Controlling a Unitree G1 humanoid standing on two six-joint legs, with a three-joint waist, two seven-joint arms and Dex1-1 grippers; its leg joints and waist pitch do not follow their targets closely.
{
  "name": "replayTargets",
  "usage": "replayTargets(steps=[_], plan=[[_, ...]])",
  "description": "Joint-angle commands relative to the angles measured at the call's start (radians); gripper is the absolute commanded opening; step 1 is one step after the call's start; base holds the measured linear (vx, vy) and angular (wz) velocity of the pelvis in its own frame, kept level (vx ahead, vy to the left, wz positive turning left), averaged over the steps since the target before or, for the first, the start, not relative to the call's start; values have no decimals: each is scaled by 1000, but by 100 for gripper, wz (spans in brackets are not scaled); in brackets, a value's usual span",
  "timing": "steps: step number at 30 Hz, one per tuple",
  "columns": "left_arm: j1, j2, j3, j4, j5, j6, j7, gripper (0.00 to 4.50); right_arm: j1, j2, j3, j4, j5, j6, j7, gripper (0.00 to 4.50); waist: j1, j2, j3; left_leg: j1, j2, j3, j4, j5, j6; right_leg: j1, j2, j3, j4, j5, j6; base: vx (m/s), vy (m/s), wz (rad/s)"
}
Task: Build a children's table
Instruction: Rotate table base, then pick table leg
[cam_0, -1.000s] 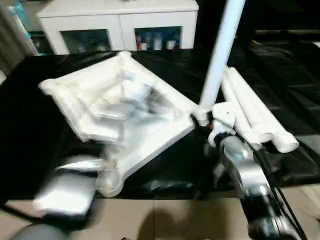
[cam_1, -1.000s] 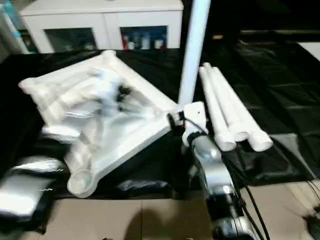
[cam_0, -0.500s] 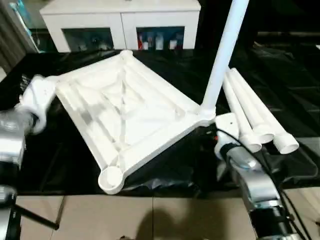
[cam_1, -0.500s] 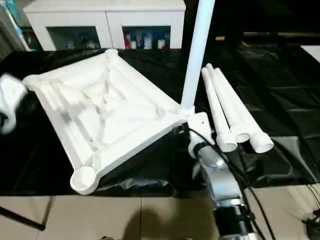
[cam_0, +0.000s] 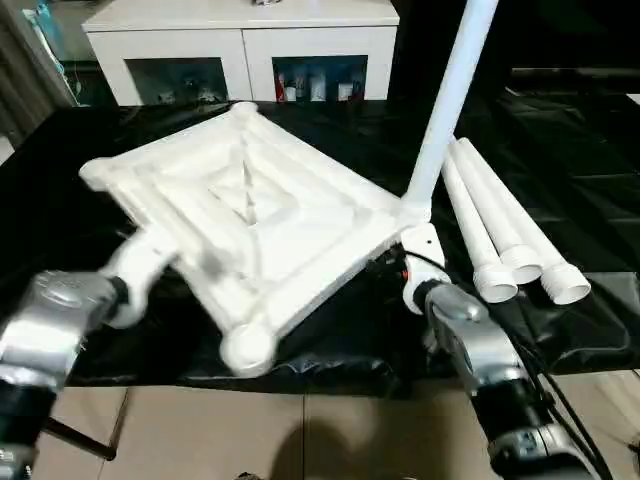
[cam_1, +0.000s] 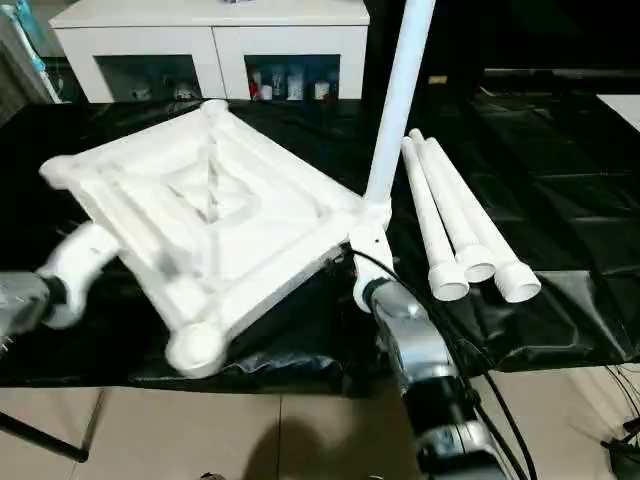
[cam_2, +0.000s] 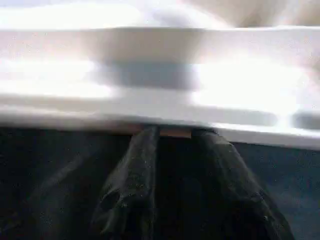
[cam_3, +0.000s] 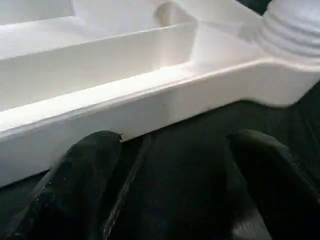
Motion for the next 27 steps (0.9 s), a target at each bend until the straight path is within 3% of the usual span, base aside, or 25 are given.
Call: replayTargets(steps=[1, 5, 7, 10, 11, 14, 15, 17, 19, 20, 22, 23, 27], plan=[[2, -10, -36, -63, -35, 15, -38, 143, -32, 26, 18, 36, 19, -19, 29, 414, -2, 17, -66, 22, 18, -3, -76, -227, -17, 45, -20, 32, -50, -110, -235, 0, 0, 0], [2, -71, -106, -65, -14, 17, -20, 143, -75, 41, 12, 91, 20, -48, 42, 414, -8, 12, -66, 19, 17, -3, -74, -225, -8, 48, -19, 32, -52, -122, -236, 0, 0, 0], [2, -71, -106, -65, -14, 17, -20, 143, -75, 41, 12, 91, 20, -48, 42, 414, -5, 10, -65, 20, 16, -2, -74, -230, -7, 48, -19, 33, -55, -141, -231, 0, 0, 0], [-50, -201, -127, 21, 15, -39, 70, 143, -102, 37, 2, 98, 22, -74, 42, 414, -8, 9, -63, 20, 15, -2, -73, -256, -12, 47, -18, 33, -62, -186, -215, 0, 0, 0], [-58, -216, -128, 32, 14, -44, 81, 143, -106, 36, -3, 99, 23, -79, 38, 414, -3, 9, -66, 27, 17, 0, -71, -262, -10, 41, -19, 35, -65, -191, -214, 0, 0, 0], [-108, -300, -134, 119, 28, -87, 162, 143, -125, 24, -45, 71, 39, -67, 10, 414, -4, 6, -65, 16, 15, -4, -73, -257, -9, 49, -18, 32, -64, -209, -202, 0, 0, 0], [-121, -321, -134, 145, 34, -101, 185, 143, -129, 19, -59, 60, 44, -59, -1, 414, -6, 15, -65, 16, 13, -5, -73, -256, -11, 49, -16, 31, -67, -208, -191, 0, 0, 0], [-143, -356, -131, 196, 50, -149, 232, 143, -135, 6, -77, 32, 46, -39, -20, 414, -4, 8, -69, 17, 14, -5, -70, -240, -5, 50, -17, 32, -65, -182, -191, 0, 0, 0], [-164, -377, -131, 245, 73, -191, 273, 143, -143, -13, -97, -1, 48, 17, -33, 414, -4, 19, -71, 14, 12, -8, -68, -214, -3, 54, -16, 29, -61, -148, -190, 0, 0, 0], [-168, -381, -129, 256, 78, -200, 281, 143, -147, -19, -97, -6, 43, 37, -36, 414, -6, 11, -74, 11, 10, -8, -65, -192, 1, 58, -14, 28, -59, -119, -195, 0, 0, 0], [-197, -395, -120, 317, 108, -257, 340, 143, -179, -70, -105, -30, 19, 190, -43, 414, -5, 18, -78, 12, 9, -9, -60, -150, 8, 61, -12, 26, -52, -56, -209, 0, 0, 0], [-204, -397, -119, 328, 114, -271, 354, 148, -188, -86, -112, -36, 22, 230, -36, 441, -7, 14, -78, 11, 6, -8, -58, -146, 15, 64, -9, 26, -53, -40, -217, 0, 0, 0], [-203, -395, -112, 293, 81, -291, 300, 148, -220, -141, -145, -33, 30, 286, -45, 448, -2, 11, -79, 11, 8, -5, -55, -130, 26, 63, -14, 26, -51, -34, -238, 0, 0, 0]])
